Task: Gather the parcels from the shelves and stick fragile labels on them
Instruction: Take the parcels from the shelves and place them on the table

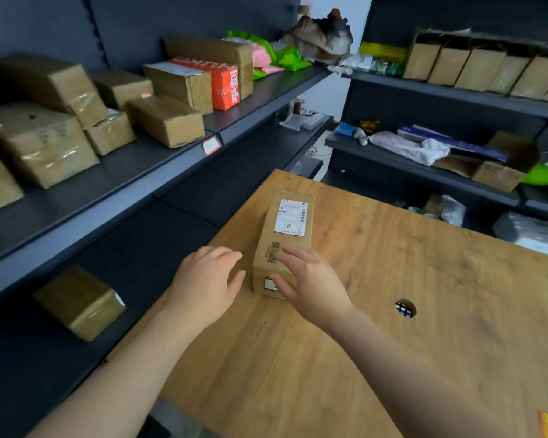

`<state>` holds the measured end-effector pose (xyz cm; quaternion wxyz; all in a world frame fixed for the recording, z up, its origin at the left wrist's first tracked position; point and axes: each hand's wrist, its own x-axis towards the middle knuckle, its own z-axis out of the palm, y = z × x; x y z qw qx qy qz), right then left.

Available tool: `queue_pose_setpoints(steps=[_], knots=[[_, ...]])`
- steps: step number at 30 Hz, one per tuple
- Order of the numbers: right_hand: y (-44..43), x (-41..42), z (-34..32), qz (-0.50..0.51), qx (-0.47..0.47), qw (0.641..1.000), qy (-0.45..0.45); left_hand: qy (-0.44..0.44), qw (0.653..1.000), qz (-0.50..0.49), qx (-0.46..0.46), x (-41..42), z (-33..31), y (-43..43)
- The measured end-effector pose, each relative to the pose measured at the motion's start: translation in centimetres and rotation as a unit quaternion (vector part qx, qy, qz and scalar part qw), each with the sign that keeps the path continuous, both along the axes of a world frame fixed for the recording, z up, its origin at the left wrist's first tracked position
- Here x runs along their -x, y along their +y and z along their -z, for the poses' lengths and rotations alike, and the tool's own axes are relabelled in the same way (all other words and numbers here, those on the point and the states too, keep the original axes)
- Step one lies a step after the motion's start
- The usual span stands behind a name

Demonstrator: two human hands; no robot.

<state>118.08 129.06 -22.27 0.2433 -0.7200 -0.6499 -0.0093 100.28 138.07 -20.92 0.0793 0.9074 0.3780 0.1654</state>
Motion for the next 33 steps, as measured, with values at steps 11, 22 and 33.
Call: queue_pose_setpoints(steps=[11, 22, 33], knots=[[-2.7, 10.0, -4.5, -0.270, -0.075, 0.959, -0.035, -0.010, 0.973, -0.226, -0.053, 12.1, -4.1, -12.1], [-10.7, 23.9, -5.8, -0.492, -0.081, 0.867, 0.003, -0.007, 0.873, -0.483, -0.063, 23.0, -5.8, -29.4], [-23.0, 42.9, -8.0, -0.665, -0.111, 0.736, 0.054, -0.026, 0.731, -0.676, -0.095, 36.3, -7.7, -48.3]])
